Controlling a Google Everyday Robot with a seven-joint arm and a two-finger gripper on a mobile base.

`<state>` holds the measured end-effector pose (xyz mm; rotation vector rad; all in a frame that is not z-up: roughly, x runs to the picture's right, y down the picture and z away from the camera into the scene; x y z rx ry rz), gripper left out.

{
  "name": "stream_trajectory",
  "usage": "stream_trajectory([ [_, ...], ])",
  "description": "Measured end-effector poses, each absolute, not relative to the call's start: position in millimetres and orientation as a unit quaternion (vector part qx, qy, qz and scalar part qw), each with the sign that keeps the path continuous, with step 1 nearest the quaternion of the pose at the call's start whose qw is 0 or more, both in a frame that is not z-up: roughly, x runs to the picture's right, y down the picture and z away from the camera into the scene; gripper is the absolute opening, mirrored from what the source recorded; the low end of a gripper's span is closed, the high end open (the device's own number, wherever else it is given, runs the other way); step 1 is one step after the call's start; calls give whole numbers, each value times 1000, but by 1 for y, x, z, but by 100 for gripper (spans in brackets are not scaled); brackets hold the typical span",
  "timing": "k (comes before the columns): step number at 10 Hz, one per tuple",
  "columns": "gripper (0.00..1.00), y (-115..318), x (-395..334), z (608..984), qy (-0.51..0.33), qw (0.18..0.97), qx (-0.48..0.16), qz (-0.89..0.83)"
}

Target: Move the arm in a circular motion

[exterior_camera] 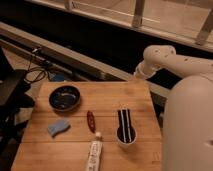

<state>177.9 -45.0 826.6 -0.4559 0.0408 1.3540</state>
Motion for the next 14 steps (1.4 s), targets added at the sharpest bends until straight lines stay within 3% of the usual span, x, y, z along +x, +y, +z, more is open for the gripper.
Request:
stream_trajectory([
  [4, 0, -22, 120, 791, -76, 766, -306, 560],
  [7, 0, 1, 132, 767, -66, 776, -330, 533],
  [11, 0, 18, 206, 754, -1, 805, -315, 503],
  [14, 0, 2, 246, 765, 9, 811, -287, 510],
])
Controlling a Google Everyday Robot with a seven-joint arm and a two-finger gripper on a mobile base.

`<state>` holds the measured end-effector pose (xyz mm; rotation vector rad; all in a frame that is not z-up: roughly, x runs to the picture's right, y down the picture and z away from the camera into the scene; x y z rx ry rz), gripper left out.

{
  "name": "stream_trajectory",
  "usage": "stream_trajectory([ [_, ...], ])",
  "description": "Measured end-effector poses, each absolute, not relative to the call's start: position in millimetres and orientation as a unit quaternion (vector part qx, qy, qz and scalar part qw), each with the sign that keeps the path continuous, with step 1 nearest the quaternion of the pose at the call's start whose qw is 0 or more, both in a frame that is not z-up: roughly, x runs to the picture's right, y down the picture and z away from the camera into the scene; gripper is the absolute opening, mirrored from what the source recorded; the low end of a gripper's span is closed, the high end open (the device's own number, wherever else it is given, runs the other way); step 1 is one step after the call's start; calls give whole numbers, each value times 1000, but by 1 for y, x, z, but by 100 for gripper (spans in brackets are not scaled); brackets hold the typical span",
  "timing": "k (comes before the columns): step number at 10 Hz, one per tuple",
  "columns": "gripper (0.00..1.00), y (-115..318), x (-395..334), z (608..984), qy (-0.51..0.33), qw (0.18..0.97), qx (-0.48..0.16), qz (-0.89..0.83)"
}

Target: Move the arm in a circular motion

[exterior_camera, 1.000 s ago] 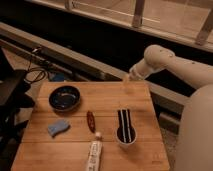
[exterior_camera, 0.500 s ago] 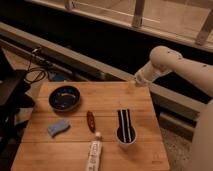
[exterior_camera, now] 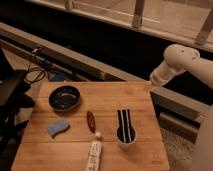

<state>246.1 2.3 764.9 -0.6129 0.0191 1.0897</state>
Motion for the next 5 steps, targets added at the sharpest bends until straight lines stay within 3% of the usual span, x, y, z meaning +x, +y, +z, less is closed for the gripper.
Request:
stream_trajectory([
  [5, 0, -41, 212, 796, -27, 819, -272, 504],
])
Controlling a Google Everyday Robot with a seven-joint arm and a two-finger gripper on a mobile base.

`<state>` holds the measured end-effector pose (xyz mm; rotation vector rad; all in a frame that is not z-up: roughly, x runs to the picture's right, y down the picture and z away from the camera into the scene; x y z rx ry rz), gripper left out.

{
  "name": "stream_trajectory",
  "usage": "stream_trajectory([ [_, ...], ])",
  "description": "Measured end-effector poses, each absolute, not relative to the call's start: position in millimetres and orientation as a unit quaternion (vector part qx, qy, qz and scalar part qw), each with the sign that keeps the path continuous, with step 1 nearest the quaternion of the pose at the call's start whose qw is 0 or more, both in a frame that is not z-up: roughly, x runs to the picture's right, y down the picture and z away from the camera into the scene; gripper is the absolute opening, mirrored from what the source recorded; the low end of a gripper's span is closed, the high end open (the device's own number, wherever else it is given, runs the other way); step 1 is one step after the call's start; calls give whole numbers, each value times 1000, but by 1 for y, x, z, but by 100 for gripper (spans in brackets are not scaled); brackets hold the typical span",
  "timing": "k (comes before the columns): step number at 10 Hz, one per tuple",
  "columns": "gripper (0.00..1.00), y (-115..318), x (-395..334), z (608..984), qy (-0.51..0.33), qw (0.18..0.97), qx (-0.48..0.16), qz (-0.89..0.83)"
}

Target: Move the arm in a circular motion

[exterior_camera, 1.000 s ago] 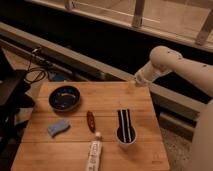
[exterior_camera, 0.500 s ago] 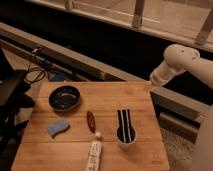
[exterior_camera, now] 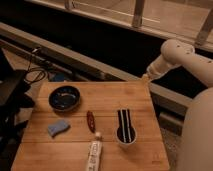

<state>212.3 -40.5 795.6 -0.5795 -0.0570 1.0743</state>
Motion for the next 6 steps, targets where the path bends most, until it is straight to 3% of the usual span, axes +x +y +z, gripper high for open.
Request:
stream_trajectory([
  [3, 0, -46, 148, 803, -73, 813, -308, 489],
  [6, 0, -16, 118, 778, -100, 807, -354, 461],
])
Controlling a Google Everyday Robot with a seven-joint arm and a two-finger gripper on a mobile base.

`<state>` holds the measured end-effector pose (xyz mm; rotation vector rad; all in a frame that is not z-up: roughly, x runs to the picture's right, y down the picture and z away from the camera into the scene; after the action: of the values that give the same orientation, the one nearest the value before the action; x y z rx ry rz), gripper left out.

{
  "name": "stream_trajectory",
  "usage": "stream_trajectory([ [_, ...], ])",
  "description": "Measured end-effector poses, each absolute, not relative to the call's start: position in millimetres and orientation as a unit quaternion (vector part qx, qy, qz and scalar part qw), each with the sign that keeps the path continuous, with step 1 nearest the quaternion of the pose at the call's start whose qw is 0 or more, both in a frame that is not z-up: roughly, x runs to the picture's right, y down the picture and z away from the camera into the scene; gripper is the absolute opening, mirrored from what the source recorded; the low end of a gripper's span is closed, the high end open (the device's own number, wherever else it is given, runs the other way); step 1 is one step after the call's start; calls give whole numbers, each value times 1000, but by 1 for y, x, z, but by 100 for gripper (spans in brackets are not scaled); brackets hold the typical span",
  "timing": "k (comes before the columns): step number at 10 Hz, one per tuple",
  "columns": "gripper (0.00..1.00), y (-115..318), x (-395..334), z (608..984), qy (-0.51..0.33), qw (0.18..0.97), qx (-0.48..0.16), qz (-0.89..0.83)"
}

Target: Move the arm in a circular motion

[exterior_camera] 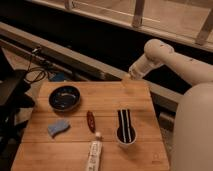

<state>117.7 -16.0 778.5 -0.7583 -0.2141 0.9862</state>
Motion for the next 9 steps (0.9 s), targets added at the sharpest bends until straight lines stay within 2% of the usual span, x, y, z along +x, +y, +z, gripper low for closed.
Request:
stream_trajectory([
  [3, 0, 13, 135, 749, -97, 802, -366, 461],
  [5, 0, 18, 171, 743, -82, 799, -354, 480],
  [7, 0, 14, 218, 746, -60, 796, -326, 508],
  [9, 0, -5, 256, 765, -42, 793, -296, 531],
])
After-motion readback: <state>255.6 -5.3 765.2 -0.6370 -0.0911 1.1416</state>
